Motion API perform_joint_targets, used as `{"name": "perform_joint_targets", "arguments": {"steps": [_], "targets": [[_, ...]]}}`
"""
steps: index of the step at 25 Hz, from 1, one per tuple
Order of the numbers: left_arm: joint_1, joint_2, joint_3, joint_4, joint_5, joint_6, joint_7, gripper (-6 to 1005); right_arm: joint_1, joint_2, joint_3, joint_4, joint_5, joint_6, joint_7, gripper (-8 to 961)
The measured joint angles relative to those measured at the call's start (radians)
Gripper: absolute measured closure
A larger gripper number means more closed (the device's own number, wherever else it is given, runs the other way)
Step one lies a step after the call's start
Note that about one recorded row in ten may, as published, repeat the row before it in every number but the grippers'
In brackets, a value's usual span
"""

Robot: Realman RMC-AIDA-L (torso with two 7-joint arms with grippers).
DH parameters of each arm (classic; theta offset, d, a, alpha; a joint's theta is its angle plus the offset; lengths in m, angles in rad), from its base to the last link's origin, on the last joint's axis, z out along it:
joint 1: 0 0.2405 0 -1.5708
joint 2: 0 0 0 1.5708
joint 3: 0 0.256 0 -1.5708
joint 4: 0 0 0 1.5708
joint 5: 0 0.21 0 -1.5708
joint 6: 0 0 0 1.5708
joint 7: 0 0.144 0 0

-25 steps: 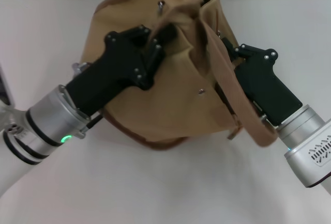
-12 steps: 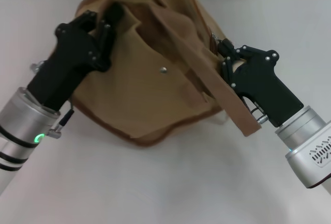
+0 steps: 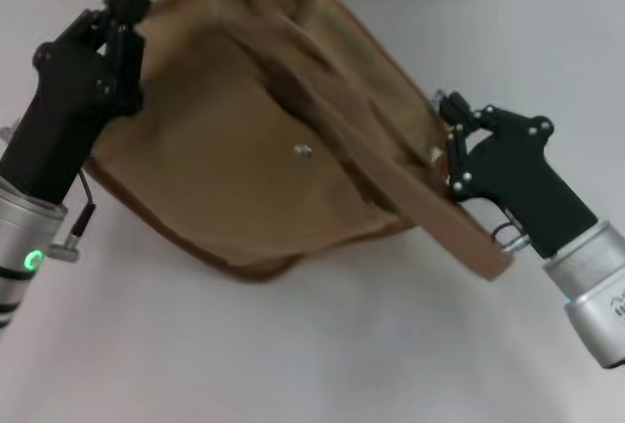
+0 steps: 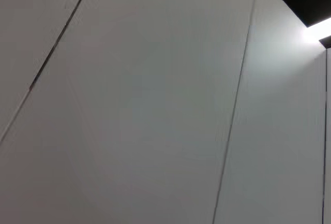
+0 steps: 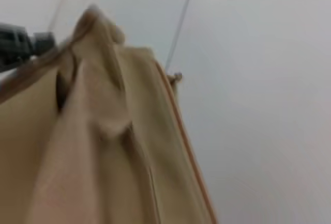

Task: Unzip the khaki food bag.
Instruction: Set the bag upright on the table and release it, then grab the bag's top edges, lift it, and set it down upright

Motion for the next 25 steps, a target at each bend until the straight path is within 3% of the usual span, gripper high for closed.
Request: {"name": "perform_joint_targets", "arguments": {"steps": [10,20,25], "targets": [[0.008,0.004,-0.039,0.004,0.002,-0.002,-0.001,1001,-0.012,0.001,-0.011,-0.057,-0.002,-0.071,0.113,949],[0.000,0.002,-0.037,0.011,0.008,-0.008,-0.001,979,-0.014,0.001,-0.011,-0.058,-0.006,-0.100,0.119,954],[-0.015,0.009,0.005,0.098,0.087,0.088,-0.003,959,0.001,0.001,-0.011,-0.057,-0.006,-0.096,0.119,957]]}}
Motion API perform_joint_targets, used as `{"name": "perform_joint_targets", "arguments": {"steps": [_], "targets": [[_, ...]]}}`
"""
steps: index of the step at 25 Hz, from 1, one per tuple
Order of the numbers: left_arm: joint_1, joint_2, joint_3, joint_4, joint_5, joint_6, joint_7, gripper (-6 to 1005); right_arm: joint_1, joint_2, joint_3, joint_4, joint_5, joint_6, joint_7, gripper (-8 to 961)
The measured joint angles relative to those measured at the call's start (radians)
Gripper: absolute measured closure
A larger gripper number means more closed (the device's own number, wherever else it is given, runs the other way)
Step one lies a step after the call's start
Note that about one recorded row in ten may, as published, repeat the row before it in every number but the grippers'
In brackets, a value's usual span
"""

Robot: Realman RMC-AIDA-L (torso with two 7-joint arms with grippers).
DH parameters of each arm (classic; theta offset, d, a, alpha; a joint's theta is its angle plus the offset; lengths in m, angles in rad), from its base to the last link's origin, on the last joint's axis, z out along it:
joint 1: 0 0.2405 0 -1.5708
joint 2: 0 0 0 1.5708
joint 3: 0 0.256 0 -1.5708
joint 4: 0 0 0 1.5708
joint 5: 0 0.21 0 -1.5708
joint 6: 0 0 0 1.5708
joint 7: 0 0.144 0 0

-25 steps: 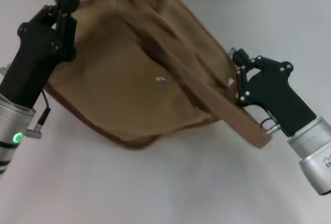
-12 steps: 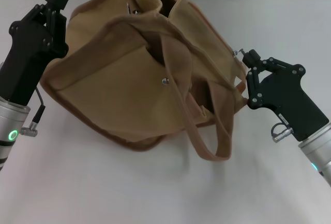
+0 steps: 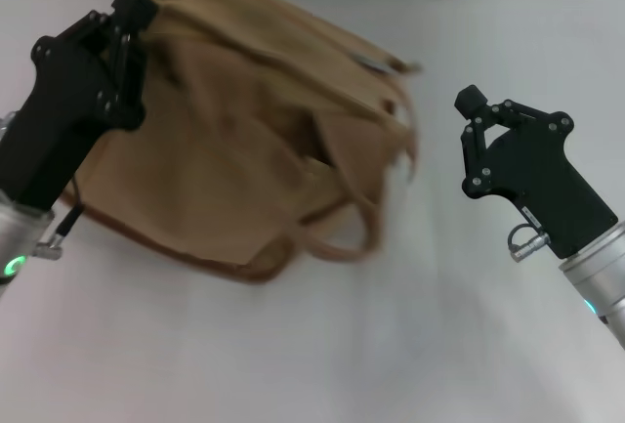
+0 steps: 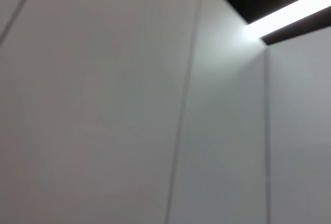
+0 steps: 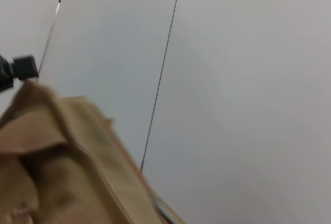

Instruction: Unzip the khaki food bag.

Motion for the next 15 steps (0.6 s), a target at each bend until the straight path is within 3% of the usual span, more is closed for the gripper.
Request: {"name": "perform_joint_targets", "arguments": {"steps": [4,9,15], "targets": [[0.005,0.002,0.007,0.092,0.066,0.083,-0.012,943,0.009,0.000,0.000,0.001,-0.001,0.003,0.000,956],[0.024,0.002,0.002,0.137,0.073,0.082,-0.044,922,0.014,0.000,0.000,0.002,-0.001,0.004,0.001,944],[0.038,0.001,0.001,0.139,0.072,0.085,-0.039,717,0.014,-0.001,0.008,0.004,0.004,0.005,0.002,919]]}}
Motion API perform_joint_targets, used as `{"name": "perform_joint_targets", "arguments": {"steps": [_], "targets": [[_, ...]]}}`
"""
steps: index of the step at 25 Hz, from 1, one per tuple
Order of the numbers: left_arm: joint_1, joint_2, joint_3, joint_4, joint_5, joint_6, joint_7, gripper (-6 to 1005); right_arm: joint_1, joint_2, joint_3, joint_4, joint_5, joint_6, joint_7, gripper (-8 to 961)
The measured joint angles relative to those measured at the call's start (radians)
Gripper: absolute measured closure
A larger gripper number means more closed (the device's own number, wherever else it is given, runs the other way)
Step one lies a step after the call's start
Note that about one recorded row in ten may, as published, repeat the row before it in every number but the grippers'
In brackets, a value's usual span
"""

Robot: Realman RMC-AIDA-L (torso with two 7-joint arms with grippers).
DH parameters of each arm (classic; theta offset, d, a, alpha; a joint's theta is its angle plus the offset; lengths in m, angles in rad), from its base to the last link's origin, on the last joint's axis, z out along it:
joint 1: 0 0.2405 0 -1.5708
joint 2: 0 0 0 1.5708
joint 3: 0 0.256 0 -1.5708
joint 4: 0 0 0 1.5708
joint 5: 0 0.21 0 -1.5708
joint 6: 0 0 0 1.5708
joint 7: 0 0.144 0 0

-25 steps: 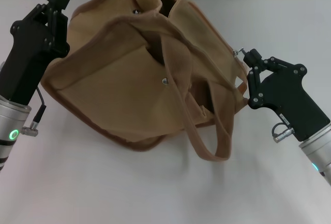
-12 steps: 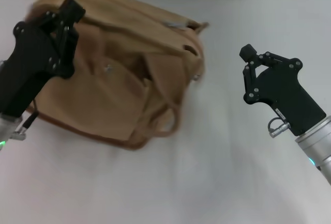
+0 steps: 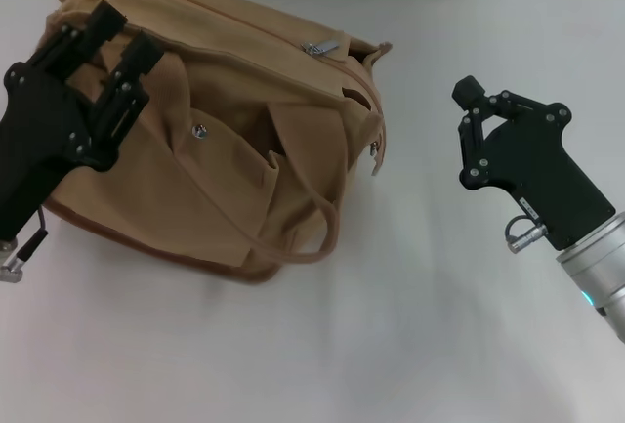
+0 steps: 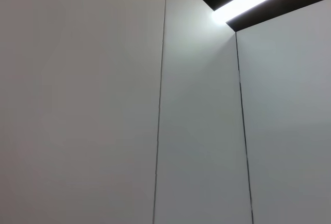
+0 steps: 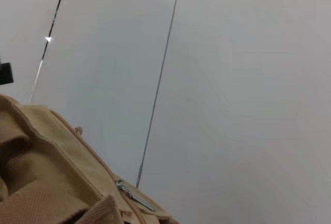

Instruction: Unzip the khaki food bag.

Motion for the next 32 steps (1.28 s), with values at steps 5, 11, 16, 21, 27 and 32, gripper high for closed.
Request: {"name": "perform_joint_targets", "arguments": {"steps": [5,11,16,21,27,32], "targets": [[0.012,0.000,-0.006,0.001,-0.008,-0.003,0.000,493,-0.003,-0.006,-0.003,-0.002,-0.003,-0.008,0.012,897],[0.019,0.000,-0.027,-0.007,-0.013,-0.032,-0.001,254,0.034,-0.011,-0.018,-0.090,-0.091,-0.040,0.259,795],[0.019,-0.001,-0.029,-0.012,-0.013,-0.039,0.000,223,0.084,-0.008,-0.020,-0.177,-0.171,-0.035,0.411,697],[0.013,-0.004,-0.025,-0.016,-0.012,-0.054,-0.001,192,0.106,-0.003,-0.021,-0.159,-0.176,0.013,0.403,521],[0.009,-0.004,-0.023,-0.018,-0.012,-0.056,-0.009,186,0.150,-0.001,-0.012,-0.103,-0.174,0.115,0.385,446],[0.006,-0.003,-0.023,-0.027,-0.010,-0.057,-0.008,186,0.188,-0.001,0.001,-0.055,-0.168,0.211,0.353,537]]}}
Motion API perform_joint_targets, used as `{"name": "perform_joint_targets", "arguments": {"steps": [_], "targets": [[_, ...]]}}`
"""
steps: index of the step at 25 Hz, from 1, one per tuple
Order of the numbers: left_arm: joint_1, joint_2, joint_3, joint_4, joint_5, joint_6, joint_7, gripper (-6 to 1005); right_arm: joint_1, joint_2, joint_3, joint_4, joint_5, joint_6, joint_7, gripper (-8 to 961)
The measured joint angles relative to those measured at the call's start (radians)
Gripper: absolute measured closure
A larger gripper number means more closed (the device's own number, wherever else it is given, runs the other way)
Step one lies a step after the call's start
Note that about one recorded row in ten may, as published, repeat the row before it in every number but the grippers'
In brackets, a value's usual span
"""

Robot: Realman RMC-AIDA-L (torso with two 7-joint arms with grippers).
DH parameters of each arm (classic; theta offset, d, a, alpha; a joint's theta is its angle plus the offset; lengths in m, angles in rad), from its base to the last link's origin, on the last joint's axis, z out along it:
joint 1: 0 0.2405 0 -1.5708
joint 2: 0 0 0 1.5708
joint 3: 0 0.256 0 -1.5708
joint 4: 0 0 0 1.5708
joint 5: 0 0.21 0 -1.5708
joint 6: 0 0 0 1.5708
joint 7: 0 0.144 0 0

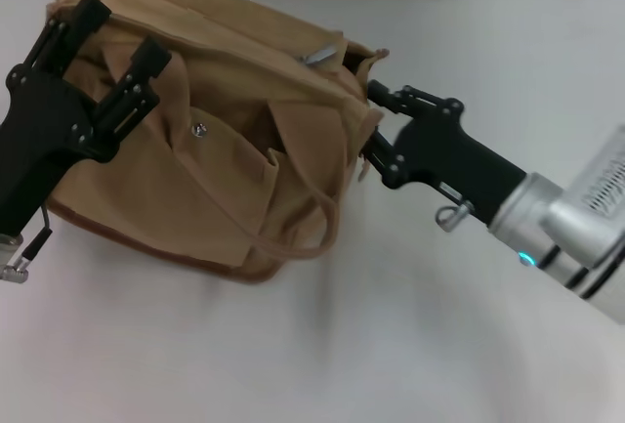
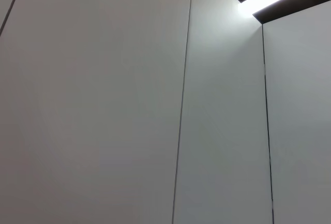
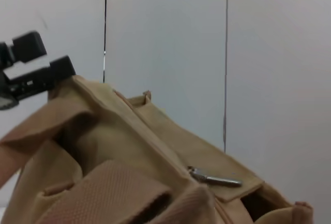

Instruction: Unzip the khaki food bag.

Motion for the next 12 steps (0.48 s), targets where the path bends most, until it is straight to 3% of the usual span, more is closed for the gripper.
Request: {"name": "perform_joint_targets", "arguments": {"steps": [8,12], "targets": [[0.000,0.000,0.000,0.000,0.001,-0.006,0.000,186,0.003,0.002,0.004,0.010,0.000,0.018,-0.003,858],[-0.001,0.000,0.000,-0.004,0.002,-0.007,0.001,186,-0.018,0.002,0.024,0.010,0.000,-0.013,-0.003,890]]}}
